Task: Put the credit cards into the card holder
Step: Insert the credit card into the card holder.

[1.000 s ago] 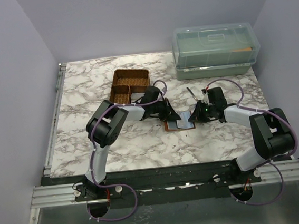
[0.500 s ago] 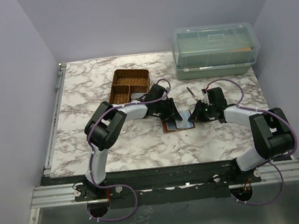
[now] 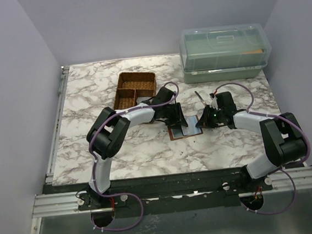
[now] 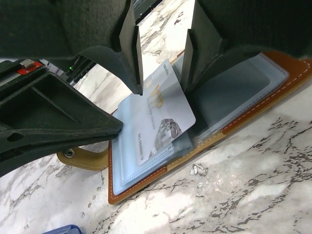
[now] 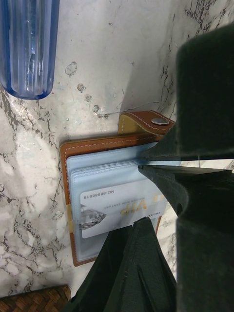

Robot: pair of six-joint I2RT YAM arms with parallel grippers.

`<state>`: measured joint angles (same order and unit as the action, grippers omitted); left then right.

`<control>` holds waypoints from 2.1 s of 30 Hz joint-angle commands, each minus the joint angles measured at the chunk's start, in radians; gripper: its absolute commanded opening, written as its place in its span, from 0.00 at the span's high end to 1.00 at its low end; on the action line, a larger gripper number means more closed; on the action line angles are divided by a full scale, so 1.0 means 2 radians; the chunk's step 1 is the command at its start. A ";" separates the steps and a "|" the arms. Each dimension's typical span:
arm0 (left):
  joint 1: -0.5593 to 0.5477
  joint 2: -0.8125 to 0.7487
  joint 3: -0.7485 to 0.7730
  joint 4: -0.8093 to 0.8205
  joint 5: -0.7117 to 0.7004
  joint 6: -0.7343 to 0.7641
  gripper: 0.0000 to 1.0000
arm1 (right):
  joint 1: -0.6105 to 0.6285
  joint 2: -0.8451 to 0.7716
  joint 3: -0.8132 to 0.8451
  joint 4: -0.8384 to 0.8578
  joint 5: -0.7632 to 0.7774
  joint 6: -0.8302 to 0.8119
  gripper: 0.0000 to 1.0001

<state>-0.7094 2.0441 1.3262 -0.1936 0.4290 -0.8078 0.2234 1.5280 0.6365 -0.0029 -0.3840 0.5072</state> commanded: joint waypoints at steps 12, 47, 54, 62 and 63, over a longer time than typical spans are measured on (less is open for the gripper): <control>-0.042 0.045 0.095 -0.072 -0.018 0.035 0.57 | 0.003 0.004 -0.013 -0.008 0.003 -0.006 0.90; -0.013 -0.009 0.059 -0.094 0.004 0.071 0.55 | 0.003 -0.056 -0.047 0.020 0.004 -0.001 0.66; -0.012 -0.006 0.067 -0.094 0.018 0.067 0.71 | 0.003 -0.054 -0.045 0.026 -0.007 0.000 0.64; -0.013 0.024 0.075 -0.080 0.025 0.060 0.95 | -0.005 -0.038 -0.048 0.054 -0.045 0.022 0.62; -0.013 0.023 0.069 -0.075 0.024 0.061 0.95 | -0.005 -0.035 -0.047 0.054 -0.046 0.023 0.62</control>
<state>-0.7368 2.0686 1.4689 -0.3584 0.4679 -0.6910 0.2218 1.4345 0.5533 0.0643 -0.4313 0.5323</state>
